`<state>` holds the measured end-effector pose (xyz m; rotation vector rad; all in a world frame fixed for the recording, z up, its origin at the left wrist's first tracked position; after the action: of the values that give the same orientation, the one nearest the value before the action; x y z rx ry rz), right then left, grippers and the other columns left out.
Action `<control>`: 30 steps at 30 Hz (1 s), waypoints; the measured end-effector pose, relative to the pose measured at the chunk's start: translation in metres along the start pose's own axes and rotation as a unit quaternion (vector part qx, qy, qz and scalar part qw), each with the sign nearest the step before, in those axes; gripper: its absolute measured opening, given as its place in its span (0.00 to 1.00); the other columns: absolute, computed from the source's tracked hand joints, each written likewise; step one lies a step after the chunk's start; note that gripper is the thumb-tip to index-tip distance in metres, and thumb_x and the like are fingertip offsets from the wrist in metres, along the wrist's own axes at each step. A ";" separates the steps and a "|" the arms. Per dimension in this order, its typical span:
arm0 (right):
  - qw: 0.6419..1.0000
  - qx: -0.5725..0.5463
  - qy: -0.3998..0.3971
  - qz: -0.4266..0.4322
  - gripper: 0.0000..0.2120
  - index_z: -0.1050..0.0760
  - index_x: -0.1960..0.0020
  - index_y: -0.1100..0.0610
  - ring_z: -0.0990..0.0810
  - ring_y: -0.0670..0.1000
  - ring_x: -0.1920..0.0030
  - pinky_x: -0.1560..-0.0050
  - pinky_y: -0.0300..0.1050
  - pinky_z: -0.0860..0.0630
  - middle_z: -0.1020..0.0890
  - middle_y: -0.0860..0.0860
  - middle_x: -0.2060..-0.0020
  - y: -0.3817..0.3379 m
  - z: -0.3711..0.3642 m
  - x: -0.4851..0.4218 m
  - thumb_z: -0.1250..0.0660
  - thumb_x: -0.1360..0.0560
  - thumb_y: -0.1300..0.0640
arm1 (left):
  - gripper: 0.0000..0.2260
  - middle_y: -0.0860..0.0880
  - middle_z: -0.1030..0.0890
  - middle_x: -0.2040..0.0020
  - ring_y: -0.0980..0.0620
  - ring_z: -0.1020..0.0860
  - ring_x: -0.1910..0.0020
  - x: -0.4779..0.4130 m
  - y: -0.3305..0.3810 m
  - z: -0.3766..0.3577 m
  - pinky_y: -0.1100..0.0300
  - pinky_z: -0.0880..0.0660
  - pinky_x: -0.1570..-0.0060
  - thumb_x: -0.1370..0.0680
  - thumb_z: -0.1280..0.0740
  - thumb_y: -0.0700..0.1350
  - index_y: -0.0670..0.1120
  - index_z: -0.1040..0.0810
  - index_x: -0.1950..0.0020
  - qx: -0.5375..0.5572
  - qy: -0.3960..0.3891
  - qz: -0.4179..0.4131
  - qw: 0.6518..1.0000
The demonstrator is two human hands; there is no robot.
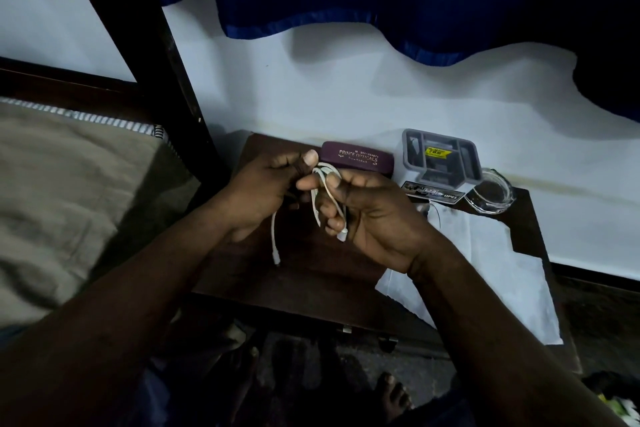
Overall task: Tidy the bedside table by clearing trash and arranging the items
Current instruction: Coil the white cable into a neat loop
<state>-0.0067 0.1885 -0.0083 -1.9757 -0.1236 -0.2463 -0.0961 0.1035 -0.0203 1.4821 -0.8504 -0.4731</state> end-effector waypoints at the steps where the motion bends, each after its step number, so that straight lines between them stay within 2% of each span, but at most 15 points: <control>1: 1.000 -0.006 -0.004 0.003 0.19 0.24 0.38 0.69 0.32 0.47 0.70 0.66 0.40 0.33 0.27 0.51 0.69 0.000 -0.001 -0.001 0.38 0.20 0.56 | 0.15 0.29 0.26 0.56 0.32 0.26 0.54 0.001 -0.001 0.000 0.26 0.30 0.45 0.16 0.36 0.52 0.44 0.21 0.58 0.008 0.007 0.007 1.000; 4: 0.999 -0.029 -0.009 0.021 0.13 0.22 0.44 0.65 0.34 0.46 0.71 0.66 0.40 0.34 0.30 0.51 0.69 -0.001 -0.004 -0.003 0.39 0.20 0.57 | 0.15 0.39 0.21 0.58 0.41 0.23 0.57 0.000 -0.006 0.004 0.50 0.27 0.55 0.16 0.36 0.52 0.50 0.19 0.60 0.009 0.016 0.033 0.999; 6: 0.997 -0.063 -0.006 0.039 0.11 0.23 0.45 0.64 0.33 0.45 0.71 0.66 0.40 0.34 0.31 0.51 0.69 -0.003 -0.005 -0.004 0.40 0.18 0.59 | 0.11 0.42 0.19 0.55 0.45 0.23 0.57 0.000 -0.012 0.006 0.56 0.29 0.60 0.15 0.37 0.50 0.48 0.17 0.50 0.009 0.023 0.063 0.998; 8: 0.992 -0.112 -0.008 0.060 0.10 0.23 0.44 0.65 0.32 0.45 0.70 0.64 0.41 0.34 0.31 0.51 0.68 -0.006 -0.005 -0.005 0.42 0.16 0.62 | 0.12 0.39 0.21 0.51 0.44 0.25 0.56 0.001 -0.015 0.005 0.57 0.31 0.63 0.16 0.37 0.49 0.44 0.19 0.40 0.023 0.016 0.080 0.996; 9: 0.988 -0.135 -0.007 0.073 0.10 0.24 0.43 0.65 0.32 0.45 0.69 0.63 0.42 0.33 0.30 0.51 0.67 -0.008 -0.004 -0.005 0.43 0.16 0.63 | 0.12 0.39 0.21 0.51 0.44 0.25 0.57 0.001 -0.016 0.003 0.58 0.32 0.63 0.16 0.37 0.50 0.44 0.19 0.41 0.028 0.010 0.081 0.996; 13: 0.974 -0.198 0.009 0.109 0.13 0.26 0.38 0.65 0.27 0.47 0.64 0.58 0.43 0.28 0.25 0.52 0.63 -0.016 0.004 -0.007 0.43 0.19 0.66 | 0.11 0.49 0.17 0.60 0.53 0.23 0.68 0.003 -0.021 -0.008 0.61 0.31 0.67 0.16 0.37 0.49 0.50 0.16 0.52 0.025 -0.015 0.089 0.996; 17: 0.969 -0.217 0.016 0.114 0.14 0.24 0.38 0.63 0.18 0.50 0.57 0.53 0.44 0.21 0.16 0.54 0.54 -0.017 0.008 -0.008 0.40 0.22 0.67 | 0.19 0.50 0.18 0.64 0.53 0.25 0.72 0.004 -0.024 -0.013 0.65 0.36 0.75 0.15 0.39 0.42 0.55 0.15 0.61 0.026 -0.009 0.078 0.997; 20: 0.961 -0.244 0.027 0.127 0.14 0.23 0.39 0.64 0.14 0.52 0.53 0.48 0.44 0.18 0.13 0.56 0.52 -0.017 0.007 -0.009 0.40 0.22 0.68 | 0.17 0.47 0.18 0.64 0.51 0.26 0.72 0.003 -0.024 -0.012 0.65 0.39 0.76 0.16 0.37 0.43 0.52 0.14 0.61 0.054 -0.004 0.087 0.995; 25: 0.949 -0.273 0.033 0.153 0.08 0.27 0.45 0.59 0.14 0.52 0.49 0.45 0.43 0.18 0.14 0.53 0.53 -0.020 0.007 -0.009 0.40 0.22 0.67 | 0.12 0.44 0.18 0.63 0.53 0.29 0.73 0.006 -0.040 -0.017 0.66 0.39 0.79 0.16 0.37 0.46 0.46 0.15 0.53 0.128 -0.016 0.179 0.975; 27: 0.950 -0.268 0.040 0.158 0.07 0.27 0.46 0.58 0.14 0.52 0.47 0.43 0.43 0.19 0.13 0.52 0.52 -0.021 0.008 -0.009 0.40 0.22 0.66 | 0.14 0.45 0.18 0.63 0.54 0.29 0.73 0.008 -0.046 -0.021 0.66 0.38 0.79 0.16 0.37 0.45 0.46 0.14 0.56 0.111 -0.030 0.200 0.973; 30: 0.951 -0.245 0.074 0.176 0.07 0.27 0.47 0.59 0.13 0.53 0.46 0.41 0.44 0.19 0.13 0.53 0.52 -0.021 0.014 -0.009 0.42 0.19 0.68 | 0.15 0.46 0.19 0.63 0.54 0.29 0.74 0.009 -0.048 -0.024 0.67 0.39 0.79 0.17 0.35 0.47 0.49 0.13 0.59 0.043 -0.059 0.186 0.980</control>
<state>-0.0182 0.2103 0.0024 -2.4151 0.4236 -0.2025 -0.0620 0.1096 -0.0623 1.3422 -1.2256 -0.2473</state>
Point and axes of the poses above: each hand's wrist, its own x-axis away from the middle knuckle, its own z-axis out of the back of the hand, y = z × x, the point moved 7 cm from there along -x, towards the middle knuckle
